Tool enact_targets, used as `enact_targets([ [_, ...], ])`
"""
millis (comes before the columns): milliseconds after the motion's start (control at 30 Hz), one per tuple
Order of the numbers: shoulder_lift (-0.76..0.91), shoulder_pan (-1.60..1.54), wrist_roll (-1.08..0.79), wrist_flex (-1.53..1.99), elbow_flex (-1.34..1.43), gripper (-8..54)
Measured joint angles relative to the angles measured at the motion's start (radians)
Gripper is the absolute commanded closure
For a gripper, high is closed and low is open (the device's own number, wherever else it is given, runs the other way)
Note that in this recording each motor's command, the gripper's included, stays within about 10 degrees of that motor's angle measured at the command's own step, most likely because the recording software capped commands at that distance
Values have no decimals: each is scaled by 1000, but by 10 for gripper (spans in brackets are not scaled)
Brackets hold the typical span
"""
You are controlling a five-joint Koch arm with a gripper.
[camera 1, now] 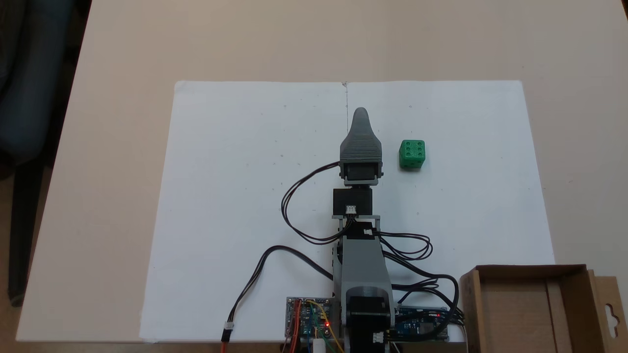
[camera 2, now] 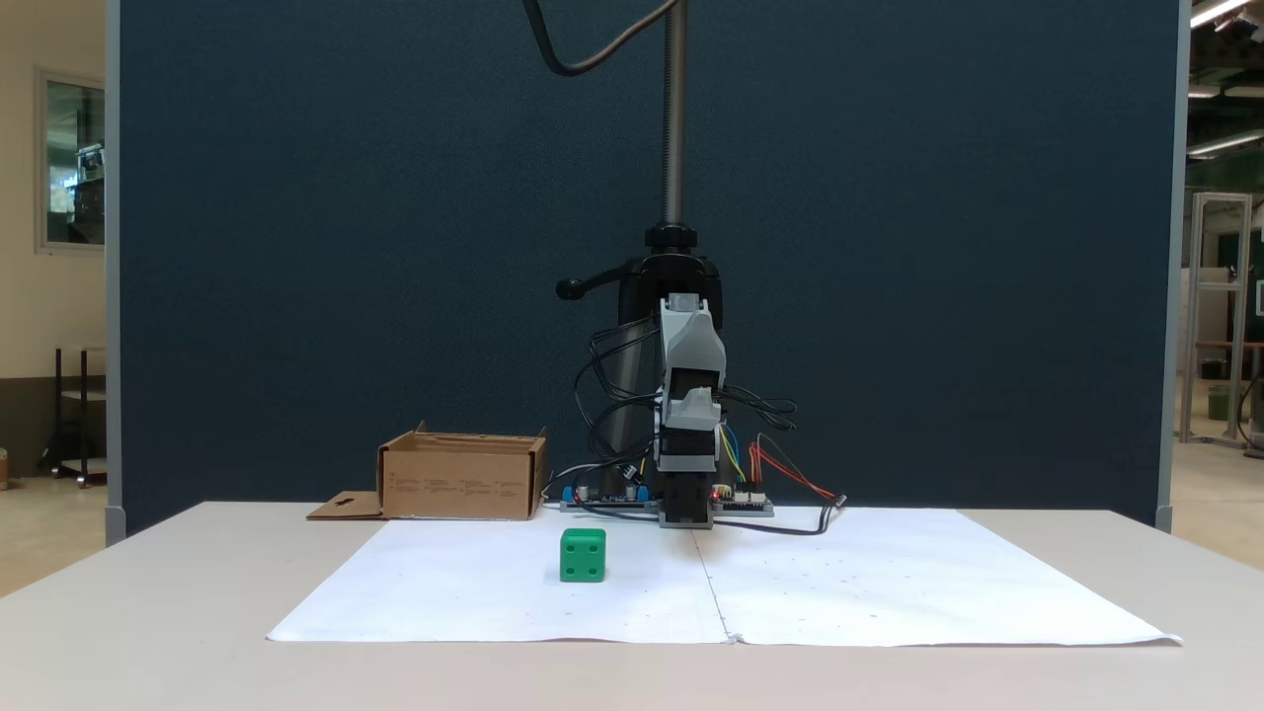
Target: Grasp a green dice and put it in the bin.
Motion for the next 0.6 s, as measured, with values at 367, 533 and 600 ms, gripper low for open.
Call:
enact_targets([
  [367,0,23,0,2,0,11],
  [533,0,23,0,2,0,10],
  [600,0,23,0,2,0,11],
])
